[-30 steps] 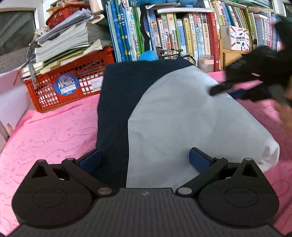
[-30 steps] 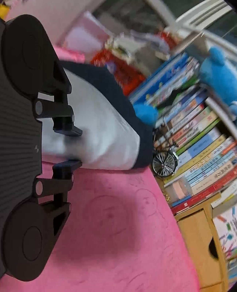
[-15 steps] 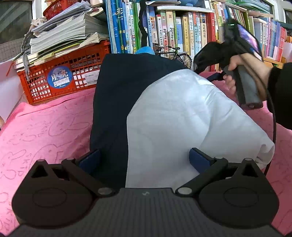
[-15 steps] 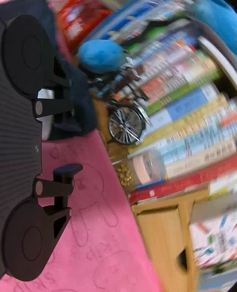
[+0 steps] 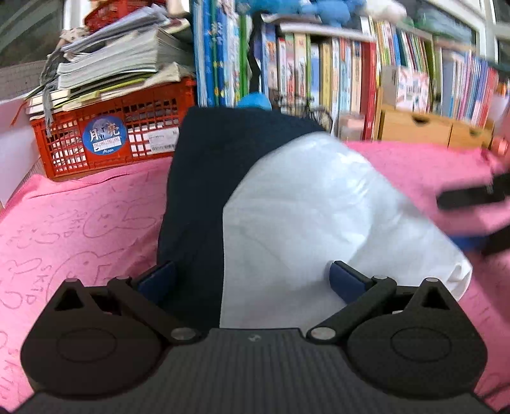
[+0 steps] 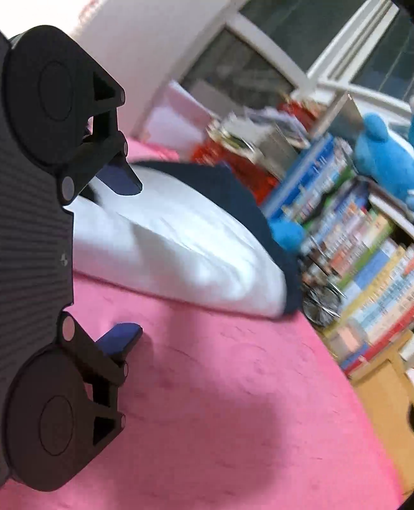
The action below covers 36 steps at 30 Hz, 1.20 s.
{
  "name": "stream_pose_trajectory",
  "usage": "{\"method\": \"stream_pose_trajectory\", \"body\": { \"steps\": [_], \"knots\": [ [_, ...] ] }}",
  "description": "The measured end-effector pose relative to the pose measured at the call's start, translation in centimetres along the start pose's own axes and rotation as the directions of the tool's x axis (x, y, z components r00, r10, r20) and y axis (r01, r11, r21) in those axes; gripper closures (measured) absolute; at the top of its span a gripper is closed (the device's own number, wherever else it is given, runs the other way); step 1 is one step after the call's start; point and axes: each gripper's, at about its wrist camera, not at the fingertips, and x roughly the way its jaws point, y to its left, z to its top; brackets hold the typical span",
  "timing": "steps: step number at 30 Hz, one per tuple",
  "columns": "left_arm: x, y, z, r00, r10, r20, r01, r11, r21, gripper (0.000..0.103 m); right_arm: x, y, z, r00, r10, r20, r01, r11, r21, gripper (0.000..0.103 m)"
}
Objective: Fold clothes
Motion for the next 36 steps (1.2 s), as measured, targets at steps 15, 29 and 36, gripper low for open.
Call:
{"method": "stream_pose_trajectory", "body": {
  "steps": [15,29,36],
  "knots": [
    [-1.1,7.2,-0.7,0.997,0.016,0.079,0.016,0.922,-0.387,0.000,3.5,3.0,-0.6,0.995,0.084,-0.052,-0.088,0.994,-0.069,0.000],
    [-1.0,7.5,-0.9,0.995,0.074,0.060,-0.043,0.911,-0.409,0.000,4.4,1.8,-0.2,0.976,0.218,0.026,-0.219,0.961,0.167,0.008],
    [-1.3,6.4,-0.6,0.999,-0.028,0.042,0.040,0.941,-0.337,0.000,1.7,3.1,-0.5,1.000,-0.028,0.008,0.026,0.984,0.175,0.088]
  ]
}}
